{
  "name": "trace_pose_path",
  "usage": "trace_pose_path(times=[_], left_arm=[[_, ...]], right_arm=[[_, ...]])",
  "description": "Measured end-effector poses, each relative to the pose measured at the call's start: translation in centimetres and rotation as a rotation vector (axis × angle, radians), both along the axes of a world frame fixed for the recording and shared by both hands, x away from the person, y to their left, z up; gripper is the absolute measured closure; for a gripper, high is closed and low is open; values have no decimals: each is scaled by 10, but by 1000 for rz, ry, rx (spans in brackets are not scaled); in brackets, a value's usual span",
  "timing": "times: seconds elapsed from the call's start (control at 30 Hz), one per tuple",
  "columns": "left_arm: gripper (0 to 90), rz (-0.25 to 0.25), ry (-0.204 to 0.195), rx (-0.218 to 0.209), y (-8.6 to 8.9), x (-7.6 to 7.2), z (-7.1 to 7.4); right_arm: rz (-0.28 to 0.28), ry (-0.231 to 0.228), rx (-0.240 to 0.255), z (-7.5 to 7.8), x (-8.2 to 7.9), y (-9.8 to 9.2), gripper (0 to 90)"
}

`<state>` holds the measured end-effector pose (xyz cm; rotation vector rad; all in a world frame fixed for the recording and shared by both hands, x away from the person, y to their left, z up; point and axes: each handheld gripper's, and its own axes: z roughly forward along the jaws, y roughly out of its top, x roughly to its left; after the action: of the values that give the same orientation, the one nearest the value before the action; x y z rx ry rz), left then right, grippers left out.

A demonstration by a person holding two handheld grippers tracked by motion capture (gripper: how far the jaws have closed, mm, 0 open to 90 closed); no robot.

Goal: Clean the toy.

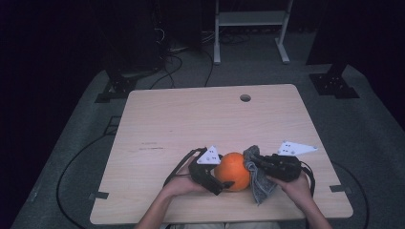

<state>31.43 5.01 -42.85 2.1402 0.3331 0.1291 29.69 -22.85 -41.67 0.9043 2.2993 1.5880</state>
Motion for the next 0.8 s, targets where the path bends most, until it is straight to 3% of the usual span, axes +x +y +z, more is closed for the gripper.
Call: trace_pose_path(times=[0.03, 0.1, 0.17, 0.33, 0.4, 0.53, 0.63, 0.8], left_arm=[[94, 2, -11, -26, 1, -2, 0], [220, 23, -9, -40, 3, -3, 4], [267, 30, -2, -48, 6, -4, 11], [292, 98, -36, 1, 8, -6, 23], [292, 114, -25, 11, 7, -5, 24], [292, 96, -34, 49, -2, -10, 20], [291, 38, -27, 54, -11, -18, 18], [209, 22, -12, 32, -13, -17, 14]], right_arm=[[-7, -3, -4, 0, 0, 0, 783], [-16, -2, -3, 1, -1, -2, 782], [-23, -17, 6, 4, -2, -5, 784], [-5, -58, 5, 16, -8, -3, 787], [19, -77, -7, 20, -12, 2, 788], [64, -125, -49, 28, -22, 21, 789], [92, -152, -50, 33, -28, 31, 789], [76, -136, -44, 29, -23, 21, 790]])
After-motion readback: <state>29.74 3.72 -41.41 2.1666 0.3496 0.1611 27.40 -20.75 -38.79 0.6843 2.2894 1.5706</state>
